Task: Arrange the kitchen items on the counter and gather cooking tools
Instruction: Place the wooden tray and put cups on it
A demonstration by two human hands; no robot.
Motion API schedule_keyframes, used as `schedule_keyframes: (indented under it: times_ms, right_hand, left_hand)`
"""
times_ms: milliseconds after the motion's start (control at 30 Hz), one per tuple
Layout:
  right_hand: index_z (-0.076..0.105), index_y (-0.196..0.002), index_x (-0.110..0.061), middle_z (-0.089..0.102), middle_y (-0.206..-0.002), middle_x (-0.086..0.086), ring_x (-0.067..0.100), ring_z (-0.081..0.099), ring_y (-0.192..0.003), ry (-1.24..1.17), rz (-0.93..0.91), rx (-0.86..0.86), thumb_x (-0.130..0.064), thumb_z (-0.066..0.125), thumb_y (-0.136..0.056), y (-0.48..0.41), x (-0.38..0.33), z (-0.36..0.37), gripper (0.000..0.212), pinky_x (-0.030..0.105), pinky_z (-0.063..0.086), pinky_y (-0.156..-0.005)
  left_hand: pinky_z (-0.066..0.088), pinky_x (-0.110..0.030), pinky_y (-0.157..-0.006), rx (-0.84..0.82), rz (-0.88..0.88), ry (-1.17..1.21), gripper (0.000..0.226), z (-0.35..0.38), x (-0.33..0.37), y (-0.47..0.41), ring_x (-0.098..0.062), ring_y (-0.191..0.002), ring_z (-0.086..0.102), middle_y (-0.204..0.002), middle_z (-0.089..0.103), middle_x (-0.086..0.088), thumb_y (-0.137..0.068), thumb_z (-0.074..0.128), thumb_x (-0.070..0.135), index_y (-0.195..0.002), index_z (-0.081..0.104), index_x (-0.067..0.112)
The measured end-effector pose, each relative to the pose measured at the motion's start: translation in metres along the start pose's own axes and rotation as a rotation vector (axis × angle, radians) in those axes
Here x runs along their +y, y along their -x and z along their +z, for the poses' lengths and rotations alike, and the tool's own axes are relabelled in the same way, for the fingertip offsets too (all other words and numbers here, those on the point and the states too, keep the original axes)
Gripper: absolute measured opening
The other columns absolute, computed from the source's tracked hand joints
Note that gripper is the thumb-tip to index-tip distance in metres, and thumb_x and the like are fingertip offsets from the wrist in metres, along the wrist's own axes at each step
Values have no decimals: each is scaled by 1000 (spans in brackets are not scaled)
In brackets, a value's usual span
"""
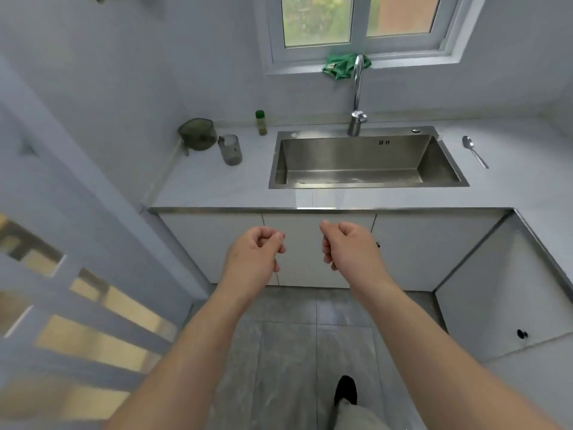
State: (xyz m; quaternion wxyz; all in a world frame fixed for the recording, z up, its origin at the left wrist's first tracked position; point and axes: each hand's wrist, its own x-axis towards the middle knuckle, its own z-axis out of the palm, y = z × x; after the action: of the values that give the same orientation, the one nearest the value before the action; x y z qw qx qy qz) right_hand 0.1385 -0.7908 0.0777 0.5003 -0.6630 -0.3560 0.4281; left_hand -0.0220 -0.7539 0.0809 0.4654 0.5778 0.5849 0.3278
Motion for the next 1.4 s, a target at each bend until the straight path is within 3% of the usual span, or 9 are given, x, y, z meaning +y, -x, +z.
schedule_keyframes:
  times_ms: [233, 367, 467, 667, 800, 933, 1133, 1267, 1400]
  right_hand:
    - [55, -69, -10, 56, -62, 1, 16, 53, -60, -21, -6, -48, -29, 55, -97, -144, -23, 76, 34, 25, 43, -55]
    - [55, -73, -7, 55, -65, 2, 15, 52, -60, -37, -2, -95, -27, 53, -99, -236, -46, 109, 32, 15, 41, -46]
    - [56, -75, -7, 57, -65, 1, 14, 52, -59, -35, 9, -105, -28, 54, -98, -301, -68, 130, 32, 15, 40, -45]
    - [58, -76, -10, 57, -65, -2, 13, 52, -57, -30, 71, -114, -31, 56, -96, -394, -93, 171, 29, 24, 40, -51]
    - [56, -76, -11, 57, -66, 0, 15, 52, -57, 22, 93, -71, -31, 61, -92, -446, -93, 188, 26, 28, 42, -57]
    - [52, -74, -14, 56, -73, 4, 20, 53, -66, 62, 129, -2, -34, 66, -88, -493, -87, 207, 28, 32, 43, -64]
    - [52, -74, -16, 56, -67, -2, 20, 56, -67, 118, 199, 70, -28, 69, -86, -548, -87, 246, 24, 33, 43, -63]
    - [55, -76, -17, 60, -72, -3, 20, 59, -69, 128, 231, 128, -23, 69, -86, -581, -85, 255, 18, 31, 45, -64]
    - [55, -78, -18, 61, -75, -1, 21, 60, -71, 129, 275, 136, -20, 68, -86, -612, -75, 257, 15, 31, 45, -64]
  left_hand:
    - [46, -22, -56, 69, -53, -38, 10, -31, -8, -135, -5, -53, 58, -89, 71, 2, -99, 57, 26, -97, 65, 21]
    - [46, -20, -55, 137, -88, -163, 7, -50, 4, -227, -9, -60, 62, -95, 68, 1, -98, 57, 27, -99, 63, 24]
    - [44, -16, -51, 175, -75, -235, 6, -66, 19, -290, -12, -64, 64, -97, 64, 5, -97, 59, 28, -102, 61, 24]
    - [48, -26, -72, 159, -58, -376, 27, -86, 20, -388, -14, -83, 63, -101, 61, 13, -91, 67, 31, -114, 55, 26]
    - [46, -26, -78, 83, -4, -516, 45, -100, 10, -459, -13, -88, 59, -114, 57, 10, -86, 73, 29, -125, 51, 23]
    - [44, -32, -95, -11, 104, -698, 66, -116, 0, -538, -17, -120, 50, -131, 51, 6, -80, 77, 29, -138, 46, 21]
    - [39, -40, -107, -320, 269, -1068, 91, -127, -20, -631, -26, -139, 29, -153, 32, 0, -76, 78, 31, -152, 28, 27]
    - [31, -46, -114, -515, 230, -1216, 109, -117, -30, -671, -31, -149, 6, -164, 5, -3, -73, 80, 26, -157, 11, 31]
    - [33, -47, -113, -552, 178, -1263, 104, -108, -47, -692, -33, -149, 6, -164, 2, -4, -77, 71, 8, -157, 9, 35]
